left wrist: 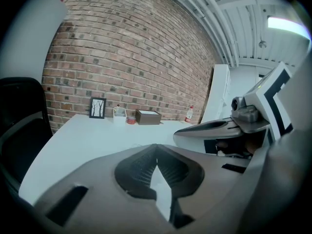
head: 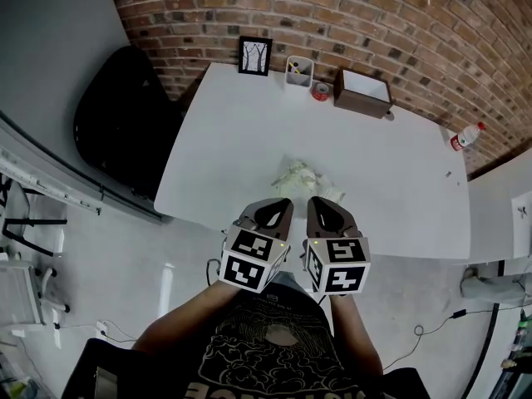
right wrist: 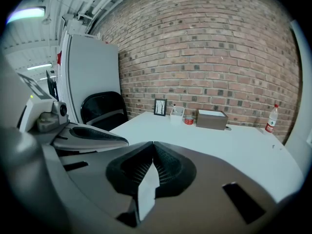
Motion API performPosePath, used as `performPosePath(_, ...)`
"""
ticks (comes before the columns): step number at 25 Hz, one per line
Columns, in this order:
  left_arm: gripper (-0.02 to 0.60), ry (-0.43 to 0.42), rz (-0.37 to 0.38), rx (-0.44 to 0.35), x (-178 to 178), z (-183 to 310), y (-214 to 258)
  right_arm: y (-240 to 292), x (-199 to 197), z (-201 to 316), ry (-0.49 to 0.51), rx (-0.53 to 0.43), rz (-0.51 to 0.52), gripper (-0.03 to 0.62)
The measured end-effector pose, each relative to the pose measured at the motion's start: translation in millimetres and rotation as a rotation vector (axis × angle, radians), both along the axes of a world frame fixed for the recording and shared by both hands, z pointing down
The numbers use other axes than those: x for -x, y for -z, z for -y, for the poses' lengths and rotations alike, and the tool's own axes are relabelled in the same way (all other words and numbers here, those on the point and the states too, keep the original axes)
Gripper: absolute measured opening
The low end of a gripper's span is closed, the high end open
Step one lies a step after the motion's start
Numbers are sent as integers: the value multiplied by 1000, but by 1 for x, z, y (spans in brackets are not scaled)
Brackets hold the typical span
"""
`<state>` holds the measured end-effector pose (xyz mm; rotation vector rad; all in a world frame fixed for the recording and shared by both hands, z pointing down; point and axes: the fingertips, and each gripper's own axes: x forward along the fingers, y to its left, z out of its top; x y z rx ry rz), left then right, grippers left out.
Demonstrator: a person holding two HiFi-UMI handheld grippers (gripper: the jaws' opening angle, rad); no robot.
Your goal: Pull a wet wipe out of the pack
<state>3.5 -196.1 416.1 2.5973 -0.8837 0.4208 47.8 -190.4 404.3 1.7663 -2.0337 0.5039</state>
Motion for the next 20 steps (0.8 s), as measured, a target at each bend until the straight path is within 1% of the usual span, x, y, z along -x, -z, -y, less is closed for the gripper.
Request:
performPosePath(13, 12, 42, -14, -24, 10, -43, 11, 11, 17, -45, 22, -54, 41, 18)
performPosePath(20, 13, 74, -22, -28, 21, -64, 16, 14, 27, -69, 36, -76, 47, 18)
